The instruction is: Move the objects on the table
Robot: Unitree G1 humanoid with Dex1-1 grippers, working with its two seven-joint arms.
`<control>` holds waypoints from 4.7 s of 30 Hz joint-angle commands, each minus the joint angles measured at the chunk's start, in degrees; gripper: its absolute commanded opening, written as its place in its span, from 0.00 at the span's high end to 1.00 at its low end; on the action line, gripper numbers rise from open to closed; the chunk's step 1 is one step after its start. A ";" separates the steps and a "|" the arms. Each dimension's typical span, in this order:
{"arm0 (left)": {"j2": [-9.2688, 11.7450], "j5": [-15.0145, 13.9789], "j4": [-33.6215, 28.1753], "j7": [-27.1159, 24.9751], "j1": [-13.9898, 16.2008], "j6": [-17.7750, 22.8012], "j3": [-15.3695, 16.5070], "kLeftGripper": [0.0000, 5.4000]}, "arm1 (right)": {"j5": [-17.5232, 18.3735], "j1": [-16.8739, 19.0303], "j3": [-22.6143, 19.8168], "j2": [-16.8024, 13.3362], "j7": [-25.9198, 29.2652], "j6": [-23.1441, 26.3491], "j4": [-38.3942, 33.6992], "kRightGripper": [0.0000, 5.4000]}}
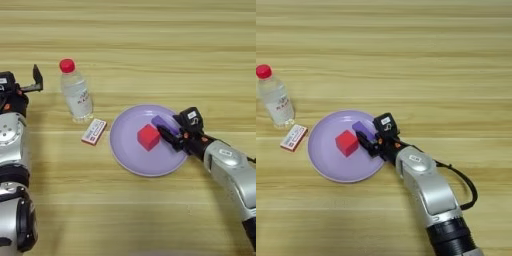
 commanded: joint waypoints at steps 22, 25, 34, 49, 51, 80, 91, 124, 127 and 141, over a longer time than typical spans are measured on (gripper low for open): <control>-0.36 0.00 -0.53 0.32 0.23 0.80 -0.27 0.00 | -8.58 4.43 -0.69 -7.21 -0.38 -4.96 -1.03 0.00; -0.44 0.05 -0.46 0.40 0.20 0.76 -0.31 0.00 | -9.33 4.36 -0.46 -7.15 -0.55 -5.04 0.01 0.00; -0.60 0.14 -0.56 0.57 0.16 0.80 -0.34 0.00 | -9.87 4.07 -0.73 -7.17 -0.57 -4.63 1.39 0.00; -0.58 0.17 -0.22 0.60 -0.02 0.80 -0.35 0.00 | -9.79 3.32 -1.29 -7.25 -0.51 -4.48 2.57 0.00; -0.59 0.17 -0.24 0.61 -0.01 0.81 -0.36 0.00 | -9.97 3.02 -1.62 -7.24 -0.93 -4.78 3.15 0.00; -0.60 0.15 -0.49 0.56 0.17 0.82 -0.43 0.00 | -14.79 -1.34 -6.66 -8.59 -7.06 -12.66 13.99 0.00; -0.74 0.20 -0.68 0.72 0.18 0.82 -0.50 0.00 | -15.73 -1.41 -11.07 -12.63 -8.36 -14.32 16.54 0.00; -0.70 0.22 -0.45 0.85 0.14 0.64 -0.60 0.00 | -4.21 -2.82 -19.90 -10.04 -6.26 -20.81 13.62 0.00; -0.67 0.21 -0.45 0.86 0.14 0.64 -0.57 0.00 | -2.68 -3.45 -21.49 -9.50 -6.91 -21.46 13.94 0.00; -0.47 -0.09 -0.91 0.98 0.21 0.60 -0.20 0.00 | -3.31 -12.15 -30.16 -10.52 -19.32 -28.82 33.23 0.00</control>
